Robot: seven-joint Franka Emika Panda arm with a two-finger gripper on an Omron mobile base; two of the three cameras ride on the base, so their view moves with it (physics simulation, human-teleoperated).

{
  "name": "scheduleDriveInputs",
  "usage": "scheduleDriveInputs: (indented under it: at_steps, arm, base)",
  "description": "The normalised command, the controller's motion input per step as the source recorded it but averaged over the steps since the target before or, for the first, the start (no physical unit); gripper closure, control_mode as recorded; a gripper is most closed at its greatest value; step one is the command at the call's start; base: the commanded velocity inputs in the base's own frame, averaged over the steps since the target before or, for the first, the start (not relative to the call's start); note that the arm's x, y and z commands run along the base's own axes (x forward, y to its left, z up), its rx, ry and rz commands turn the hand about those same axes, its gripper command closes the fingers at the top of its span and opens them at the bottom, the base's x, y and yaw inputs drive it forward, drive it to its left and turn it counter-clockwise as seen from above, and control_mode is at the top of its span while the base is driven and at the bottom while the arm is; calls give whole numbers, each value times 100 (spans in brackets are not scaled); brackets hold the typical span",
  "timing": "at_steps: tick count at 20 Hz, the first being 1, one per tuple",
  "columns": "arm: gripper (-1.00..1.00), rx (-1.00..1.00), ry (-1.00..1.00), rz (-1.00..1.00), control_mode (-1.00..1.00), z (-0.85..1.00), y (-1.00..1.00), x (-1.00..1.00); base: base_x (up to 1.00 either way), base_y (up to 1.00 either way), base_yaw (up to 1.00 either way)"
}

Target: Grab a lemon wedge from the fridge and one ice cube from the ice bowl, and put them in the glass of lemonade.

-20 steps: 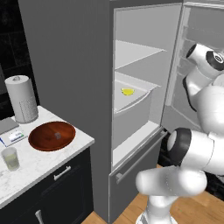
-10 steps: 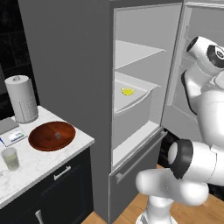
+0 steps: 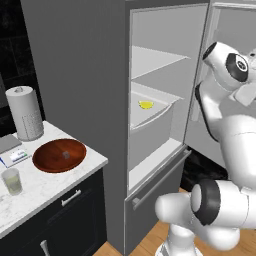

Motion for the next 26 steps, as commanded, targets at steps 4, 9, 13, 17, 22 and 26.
scheduleDriveInputs:
  at_steps: [4,9,13,17,22,26]
  arm:
    - [-100,24,-25,7,-100,-28,73,0]
    - [-100,43,-39,7,-100,-50,61,0]
    - [-100,49,-42,11,-100,-55,59,0]
    - [-100,49,-46,14,-100,-65,64,0]
    - [-100,40,-27,13,-100,-23,69,-7]
    - [-100,28,-3,13,-100,23,50,-42]
  base:
    - [0,0,0]
    - [0,0,0]
    - [0,0,0]
    - [0,0,0]
    - [0,0,0]
    - [0,0,0]
